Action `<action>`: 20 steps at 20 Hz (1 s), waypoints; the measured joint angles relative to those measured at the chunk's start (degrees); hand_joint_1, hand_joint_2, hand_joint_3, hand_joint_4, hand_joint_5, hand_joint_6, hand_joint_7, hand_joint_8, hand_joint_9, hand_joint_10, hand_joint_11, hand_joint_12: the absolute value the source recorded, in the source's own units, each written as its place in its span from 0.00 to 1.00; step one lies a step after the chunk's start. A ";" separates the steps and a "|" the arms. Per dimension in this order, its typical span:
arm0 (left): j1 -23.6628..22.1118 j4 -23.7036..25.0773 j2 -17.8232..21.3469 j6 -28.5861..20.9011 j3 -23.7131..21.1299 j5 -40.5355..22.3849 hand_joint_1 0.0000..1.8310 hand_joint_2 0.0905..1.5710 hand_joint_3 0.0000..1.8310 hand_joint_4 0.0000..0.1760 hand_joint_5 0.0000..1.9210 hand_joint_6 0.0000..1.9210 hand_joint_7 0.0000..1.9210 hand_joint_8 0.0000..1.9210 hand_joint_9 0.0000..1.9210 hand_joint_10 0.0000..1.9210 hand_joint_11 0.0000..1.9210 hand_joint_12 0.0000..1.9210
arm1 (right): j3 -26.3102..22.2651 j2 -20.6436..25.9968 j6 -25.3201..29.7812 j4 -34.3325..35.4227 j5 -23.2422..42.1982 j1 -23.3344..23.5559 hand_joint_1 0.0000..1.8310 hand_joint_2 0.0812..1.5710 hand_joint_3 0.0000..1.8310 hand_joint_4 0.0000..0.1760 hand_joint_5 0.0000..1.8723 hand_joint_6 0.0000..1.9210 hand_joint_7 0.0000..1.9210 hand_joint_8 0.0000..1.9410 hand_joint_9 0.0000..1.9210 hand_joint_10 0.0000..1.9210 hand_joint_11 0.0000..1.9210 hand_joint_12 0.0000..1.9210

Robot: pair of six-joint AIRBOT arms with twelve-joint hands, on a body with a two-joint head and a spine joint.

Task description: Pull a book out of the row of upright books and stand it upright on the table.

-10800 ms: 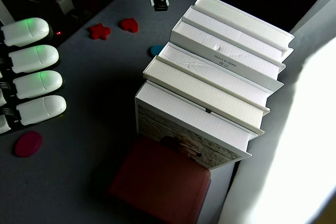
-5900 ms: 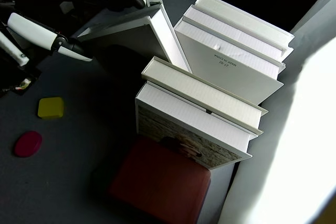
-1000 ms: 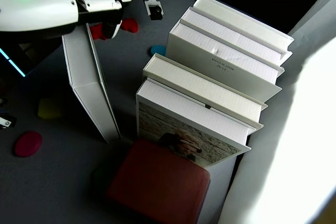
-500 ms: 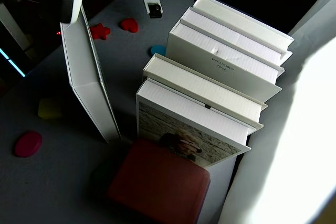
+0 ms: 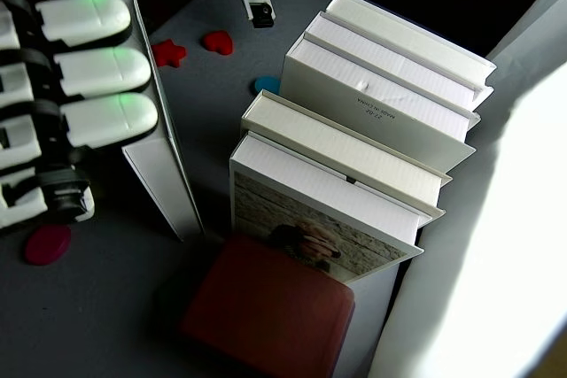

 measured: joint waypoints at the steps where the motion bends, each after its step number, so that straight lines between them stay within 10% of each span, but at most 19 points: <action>1: 0.00 -0.11 0.00 0.00 0.00 0.00 0.30 0.83 0.00 0.55 0.02 0.00 0.00 0.00 0.01 0.00 0.00 0.43 | 0.00 -0.33 -0.17 1.60 2.32 -1.73 0.19 0.83 0.00 0.22 0.00 0.00 0.00 0.00 0.00 0.00 0.00 1.00; 3: 0.02 -0.20 0.00 0.00 -0.02 -0.07 0.26 0.82 0.00 0.66 0.02 0.00 0.00 0.00 0.03 0.00 0.00 0.46 | -0.52 -0.79 -0.83 5.42 6.78 -5.35 0.18 0.84 0.01 0.22 0.00 0.00 0.00 0.00 0.00 0.00 0.00 1.00; 5: 0.24 -0.11 0.00 -0.09 -0.37 -0.70 0.20 0.81 0.00 0.77 0.00 0.00 0.00 0.00 0.00 0.00 0.00 0.10 | -1.55 -1.22 -2.32 8.20 10.32 -8.70 0.13 0.87 0.02 0.17 0.00 0.00 0.00 0.00 0.00 0.00 0.00 1.00; 9: 0.24 -0.37 0.02 -0.04 -0.48 -2.29 0.19 0.84 0.00 0.46 0.00 0.00 0.00 0.00 0.00 0.00 0.00 0.15 | -4.92 -1.27 -6.03 12.63 17.57 -14.99 0.08 0.91 0.02 0.00 0.00 0.00 0.00 0.00 0.00 0.00 0.00 1.00; 17: 0.24 -0.31 -0.04 -0.07 -0.83 -2.34 0.09 0.83 0.00 0.63 0.00 0.00 0.00 0.00 0.00 0.00 0.00 0.10 | -6.99 -1.73 -8.09 19.96 25.35 -20.59 0.02 0.94 0.02 0.00 0.00 0.00 0.00 0.00 0.00 0.00 0.00 1.00; 20: 0.24 -0.31 -0.90 -0.55 -0.24 -2.34 0.02 0.84 0.00 0.52 0.00 0.00 0.00 0.00 0.00 0.00 0.00 0.07 | -7.56 -1.46 -8.09 19.91 26.29 -21.55 0.02 0.95 0.01 0.00 0.00 0.00 0.00 0.00 0.01 0.00 0.00 1.00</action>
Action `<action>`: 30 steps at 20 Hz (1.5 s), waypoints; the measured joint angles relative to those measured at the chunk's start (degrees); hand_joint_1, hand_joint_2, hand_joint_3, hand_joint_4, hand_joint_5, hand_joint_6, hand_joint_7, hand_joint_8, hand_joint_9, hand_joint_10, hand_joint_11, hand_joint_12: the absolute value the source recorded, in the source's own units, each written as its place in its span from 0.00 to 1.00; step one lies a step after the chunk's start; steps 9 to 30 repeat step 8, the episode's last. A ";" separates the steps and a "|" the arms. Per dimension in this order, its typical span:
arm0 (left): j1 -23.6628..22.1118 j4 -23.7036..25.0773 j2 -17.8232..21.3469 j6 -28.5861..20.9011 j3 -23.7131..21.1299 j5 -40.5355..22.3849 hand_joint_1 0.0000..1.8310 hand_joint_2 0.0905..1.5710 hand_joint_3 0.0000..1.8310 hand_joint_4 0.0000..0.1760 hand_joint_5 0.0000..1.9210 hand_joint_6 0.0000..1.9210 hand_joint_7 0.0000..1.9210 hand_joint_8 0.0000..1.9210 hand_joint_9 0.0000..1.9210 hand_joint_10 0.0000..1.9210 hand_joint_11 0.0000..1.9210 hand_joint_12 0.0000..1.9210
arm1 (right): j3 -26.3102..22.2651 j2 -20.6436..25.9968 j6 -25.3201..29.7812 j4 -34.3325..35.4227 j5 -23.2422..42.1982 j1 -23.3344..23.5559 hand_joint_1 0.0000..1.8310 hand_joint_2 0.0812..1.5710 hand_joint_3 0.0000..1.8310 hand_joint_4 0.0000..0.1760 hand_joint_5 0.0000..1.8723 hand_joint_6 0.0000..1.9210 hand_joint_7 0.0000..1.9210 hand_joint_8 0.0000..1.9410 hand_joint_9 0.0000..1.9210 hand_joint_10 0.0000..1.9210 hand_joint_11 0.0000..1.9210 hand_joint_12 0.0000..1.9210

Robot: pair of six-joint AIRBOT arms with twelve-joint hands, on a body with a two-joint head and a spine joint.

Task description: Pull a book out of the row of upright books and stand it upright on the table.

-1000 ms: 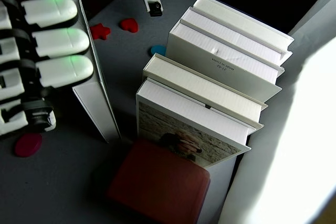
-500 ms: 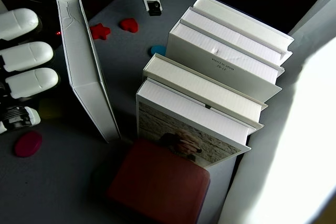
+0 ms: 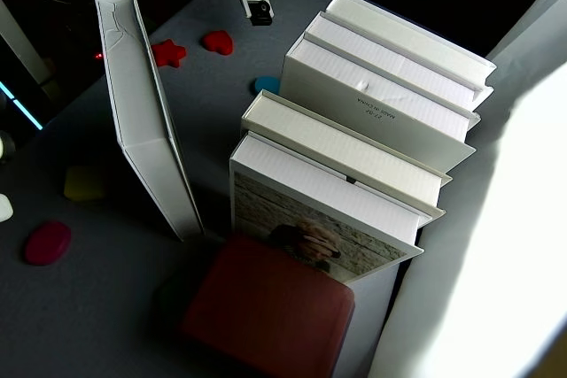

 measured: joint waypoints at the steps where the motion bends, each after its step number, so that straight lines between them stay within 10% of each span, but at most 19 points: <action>1: 0.00 0.13 -0.02 -0.11 0.00 0.13 0.01 0.84 0.00 0.41 0.00 0.00 0.00 0.00 0.00 0.00 0.00 0.05 | -0.02 0.24 0.00 0.15 0.42 0.00 0.02 0.96 0.01 0.00 0.00 0.00 0.00 0.00 0.00 0.00 0.00 1.00; 4: 0.00 0.59 -0.02 -0.61 -0.17 -0.07 0.03 0.85 0.00 0.22 0.00 0.00 0.00 0.00 0.02 0.01 0.00 0.12 | -0.13 0.42 0.00 2.62 3.02 -1.25 0.03 0.96 0.01 0.00 0.00 0.00 0.00 0.00 0.00 0.00 0.00 1.00; 8: 0.00 0.50 0.00 -0.61 -0.17 0.00 0.12 0.88 0.00 0.19 0.03 0.01 0.05 0.00 0.09 0.01 0.00 0.34 | -0.44 -0.26 -0.04 3.74 4.61 -2.10 0.00 0.98 0.00 0.03 0.00 0.00 0.00 0.00 0.00 0.04 0.00 1.00; 30: 0.00 0.50 0.00 -0.61 -0.17 0.00 0.12 0.88 0.00 0.19 0.03 0.01 0.05 0.00 0.09 0.01 0.00 0.34 | -0.44 -0.26 -0.04 3.74 4.61 -2.10 0.00 0.98 0.00 0.03 0.00 0.00 0.00 0.00 0.00 0.04 0.00 1.00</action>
